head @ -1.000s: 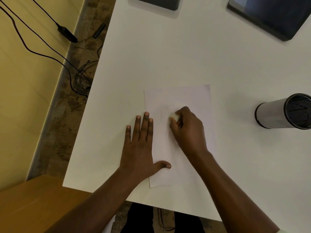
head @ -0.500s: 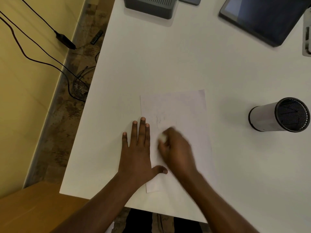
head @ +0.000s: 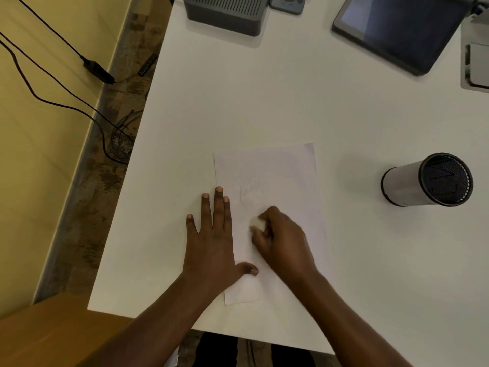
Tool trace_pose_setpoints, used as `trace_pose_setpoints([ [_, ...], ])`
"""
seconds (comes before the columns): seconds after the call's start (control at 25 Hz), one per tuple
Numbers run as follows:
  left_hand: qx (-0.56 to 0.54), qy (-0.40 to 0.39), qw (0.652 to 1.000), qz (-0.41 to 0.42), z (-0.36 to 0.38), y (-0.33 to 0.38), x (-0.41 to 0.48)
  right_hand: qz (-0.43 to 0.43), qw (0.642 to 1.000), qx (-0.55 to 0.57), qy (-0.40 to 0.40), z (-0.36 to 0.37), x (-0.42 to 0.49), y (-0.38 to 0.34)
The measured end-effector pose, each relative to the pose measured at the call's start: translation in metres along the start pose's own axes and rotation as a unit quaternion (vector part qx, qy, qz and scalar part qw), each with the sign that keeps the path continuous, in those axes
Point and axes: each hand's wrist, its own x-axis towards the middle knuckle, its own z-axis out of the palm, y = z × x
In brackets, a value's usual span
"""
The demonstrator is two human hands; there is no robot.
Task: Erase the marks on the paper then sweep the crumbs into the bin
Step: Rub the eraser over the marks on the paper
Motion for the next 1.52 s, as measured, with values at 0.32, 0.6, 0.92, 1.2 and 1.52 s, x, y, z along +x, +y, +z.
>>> trace_pose_setpoints([
  [0.32,0.016,-0.011,1.0,-0.007,-0.002,0.004,0.001,0.013,0.999,-0.008,0.041,-0.014,0.02,0.006],
  [0.6,0.02,-0.012,1.0,-0.01,-0.002,0.004,0.002,0.053,0.994,-0.014,0.091,-0.042,0.06,0.025],
  [0.92,0.021,-0.004,1.0,-0.003,0.002,0.001,0.0,0.026,0.998,-0.031,0.043,-0.03,0.047,0.019],
  [1.2,-0.012,0.015,1.0,0.006,0.008,-0.002,-0.001,-0.021,0.998,0.041,-0.033,-0.003,0.009,-0.007],
  [1.52,-0.003,-0.002,1.0,0.0,0.005,-0.001,-0.002,-0.031,0.997,0.012,0.063,-0.017,0.05,0.002],
])
